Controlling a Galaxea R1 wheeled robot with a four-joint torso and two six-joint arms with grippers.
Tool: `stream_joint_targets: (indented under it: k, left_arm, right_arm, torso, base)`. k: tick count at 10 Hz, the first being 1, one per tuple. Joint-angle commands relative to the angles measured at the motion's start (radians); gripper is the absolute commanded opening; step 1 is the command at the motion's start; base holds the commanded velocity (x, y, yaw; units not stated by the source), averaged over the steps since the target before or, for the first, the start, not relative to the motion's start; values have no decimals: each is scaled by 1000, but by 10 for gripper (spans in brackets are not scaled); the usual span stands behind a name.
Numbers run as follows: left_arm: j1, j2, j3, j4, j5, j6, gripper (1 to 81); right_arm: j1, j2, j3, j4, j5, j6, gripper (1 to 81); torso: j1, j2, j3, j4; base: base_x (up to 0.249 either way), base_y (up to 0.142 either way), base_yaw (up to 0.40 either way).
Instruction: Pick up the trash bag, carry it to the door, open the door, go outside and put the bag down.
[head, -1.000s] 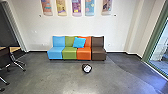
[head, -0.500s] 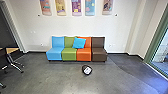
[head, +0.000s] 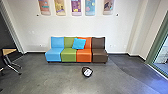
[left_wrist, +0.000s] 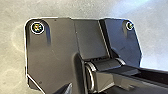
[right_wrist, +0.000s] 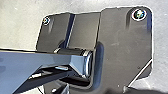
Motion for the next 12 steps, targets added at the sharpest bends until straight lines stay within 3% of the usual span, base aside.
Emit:
stream_joint_targets:
  k: [1,12]
  left_arm:
    - [-47,-5,6,8,43,1,811]
    - [-51,-2,6,8,44,0,811]
  right_arm:
    - [32,-11,5,3,-69,-1,811]
    - [36,-9,5,3,-69,-1,811]
  torso:
    - [0,0,0,0]
    - [0,0,0,0]
  base:
    - [165,0,0]
    - [165,-66,0]
